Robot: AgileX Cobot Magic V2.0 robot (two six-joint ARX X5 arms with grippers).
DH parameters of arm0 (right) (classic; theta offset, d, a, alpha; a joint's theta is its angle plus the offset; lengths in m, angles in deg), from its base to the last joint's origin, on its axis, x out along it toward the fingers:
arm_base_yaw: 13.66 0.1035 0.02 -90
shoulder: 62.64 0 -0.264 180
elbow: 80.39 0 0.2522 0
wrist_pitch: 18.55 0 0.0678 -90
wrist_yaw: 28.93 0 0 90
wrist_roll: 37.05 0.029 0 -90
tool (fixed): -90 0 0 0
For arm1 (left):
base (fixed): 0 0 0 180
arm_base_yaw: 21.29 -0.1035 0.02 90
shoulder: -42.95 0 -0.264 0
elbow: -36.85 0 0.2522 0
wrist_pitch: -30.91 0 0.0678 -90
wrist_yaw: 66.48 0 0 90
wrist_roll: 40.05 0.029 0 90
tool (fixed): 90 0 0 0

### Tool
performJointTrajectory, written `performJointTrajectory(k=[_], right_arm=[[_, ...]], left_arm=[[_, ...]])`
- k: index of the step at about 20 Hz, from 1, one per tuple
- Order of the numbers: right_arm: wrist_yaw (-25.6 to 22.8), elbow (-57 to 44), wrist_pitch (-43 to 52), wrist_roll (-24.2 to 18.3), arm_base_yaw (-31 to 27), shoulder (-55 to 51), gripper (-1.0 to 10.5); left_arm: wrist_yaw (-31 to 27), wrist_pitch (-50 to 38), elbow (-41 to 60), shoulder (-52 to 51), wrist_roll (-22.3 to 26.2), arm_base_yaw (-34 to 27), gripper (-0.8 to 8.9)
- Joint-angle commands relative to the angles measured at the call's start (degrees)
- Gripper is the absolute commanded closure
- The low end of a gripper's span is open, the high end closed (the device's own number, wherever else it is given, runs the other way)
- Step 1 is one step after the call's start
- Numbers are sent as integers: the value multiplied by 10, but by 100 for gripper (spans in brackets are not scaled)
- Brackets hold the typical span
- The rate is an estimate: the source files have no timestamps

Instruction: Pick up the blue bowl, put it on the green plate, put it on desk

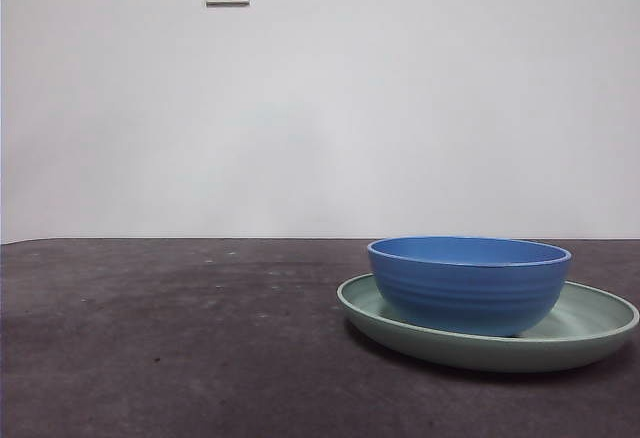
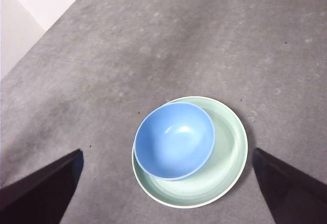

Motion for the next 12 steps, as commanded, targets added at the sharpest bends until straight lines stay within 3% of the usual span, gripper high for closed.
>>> performJointTrajectory(k=[1,7,12], right_arm=[[0,9,5,-3,0,3,355],[0,9,-2,10,0,3,355],[1,9,-36,12,0,10,355]], left_arm=[[-1,-60,85,-82,20,4,187],[-1,-171,353,-306,20,4,188],[-1,-237,528,-465,-24,4,188]])
